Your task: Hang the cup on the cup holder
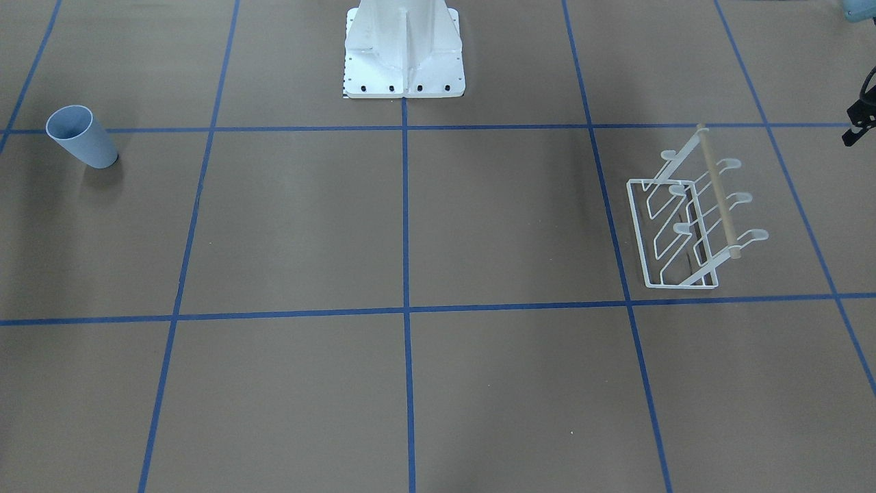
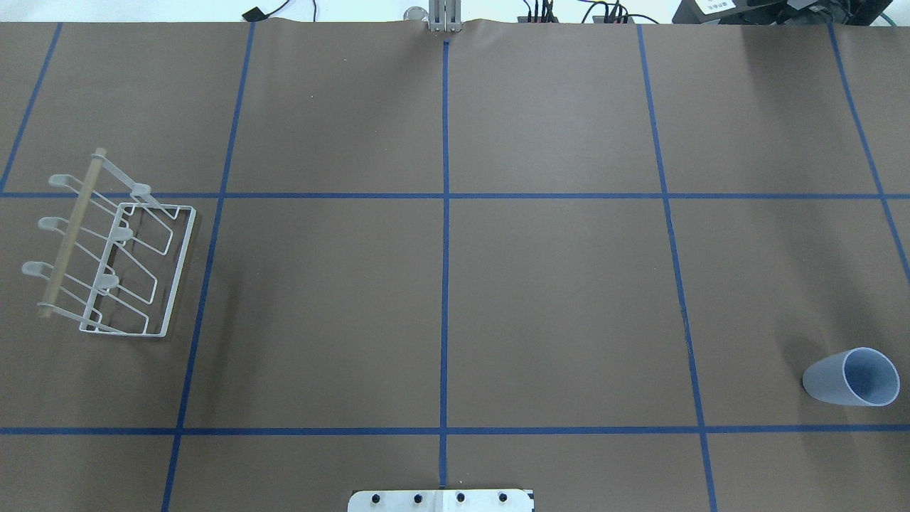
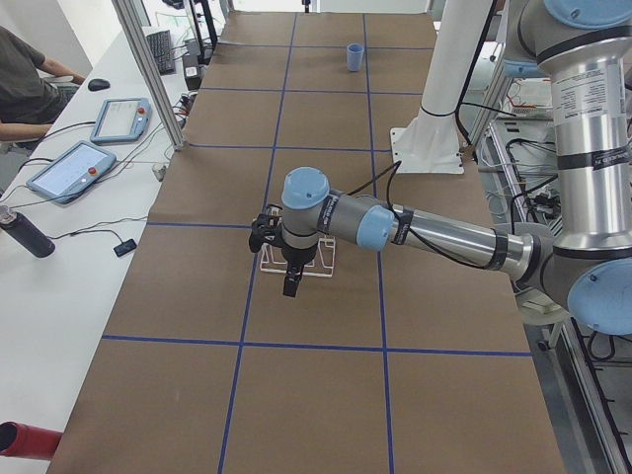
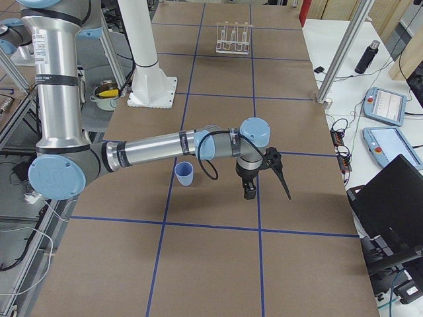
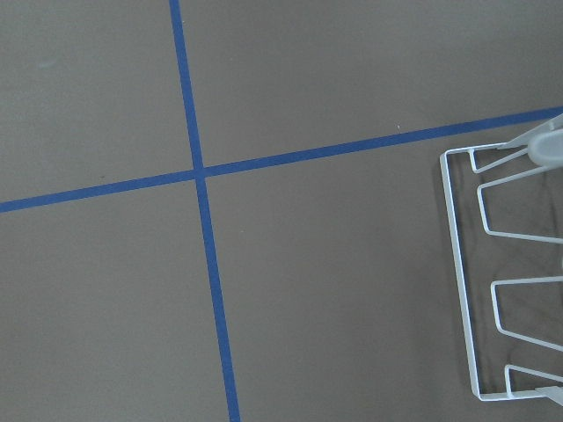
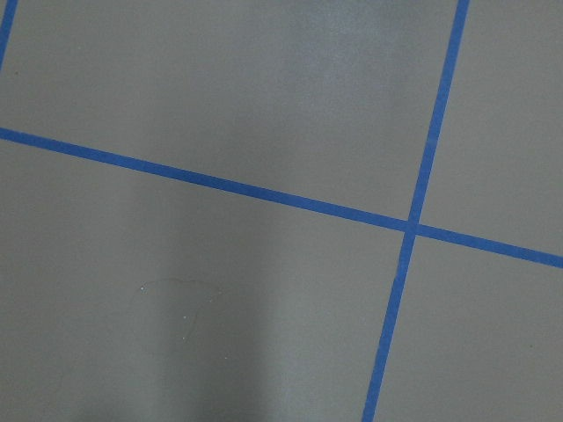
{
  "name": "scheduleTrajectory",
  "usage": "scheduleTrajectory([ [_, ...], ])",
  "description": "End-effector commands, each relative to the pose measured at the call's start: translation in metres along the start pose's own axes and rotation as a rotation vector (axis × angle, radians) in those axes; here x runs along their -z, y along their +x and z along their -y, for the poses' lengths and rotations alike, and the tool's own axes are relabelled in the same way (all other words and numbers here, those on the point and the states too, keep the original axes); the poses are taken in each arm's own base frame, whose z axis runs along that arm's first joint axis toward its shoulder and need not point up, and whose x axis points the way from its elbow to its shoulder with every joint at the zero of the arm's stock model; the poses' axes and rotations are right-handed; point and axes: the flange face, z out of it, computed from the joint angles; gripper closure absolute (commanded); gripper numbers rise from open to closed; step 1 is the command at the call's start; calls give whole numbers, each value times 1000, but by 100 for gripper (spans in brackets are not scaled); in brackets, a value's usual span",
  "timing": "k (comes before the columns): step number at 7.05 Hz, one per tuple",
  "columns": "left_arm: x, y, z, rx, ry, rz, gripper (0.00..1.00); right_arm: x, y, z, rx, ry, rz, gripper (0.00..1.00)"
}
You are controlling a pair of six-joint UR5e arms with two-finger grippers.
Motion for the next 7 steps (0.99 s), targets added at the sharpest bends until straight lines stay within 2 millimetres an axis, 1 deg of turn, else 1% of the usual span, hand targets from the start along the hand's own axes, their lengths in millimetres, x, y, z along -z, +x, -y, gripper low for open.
scheduleTrajectory([
  [1,-1,-1,0,19,-3,0,2,-11,-12,1,13,-20,6,0],
  [2,-2,-2,0,26,-4,0,2,-18,-27,-4,17,-37,13,0],
  [3,-2,-1,0,25,-3,0,2,-18,-47,-7,-30,-39,17,0],
  [4,-2,-1,0,24,-4,0,2,-21,-79,-32,-12,-58,21,0],
  [5,-2,2,2,16,0,-4,2,-34,-83,-62,39,-45,35,0],
  [6,-3,3,3,9,6,-4,2,-56,-82,-105,87,11,60,0],
  [7,-2,3,3,9,8,-6,2,-75,-106,-126,9,16,104,0],
])
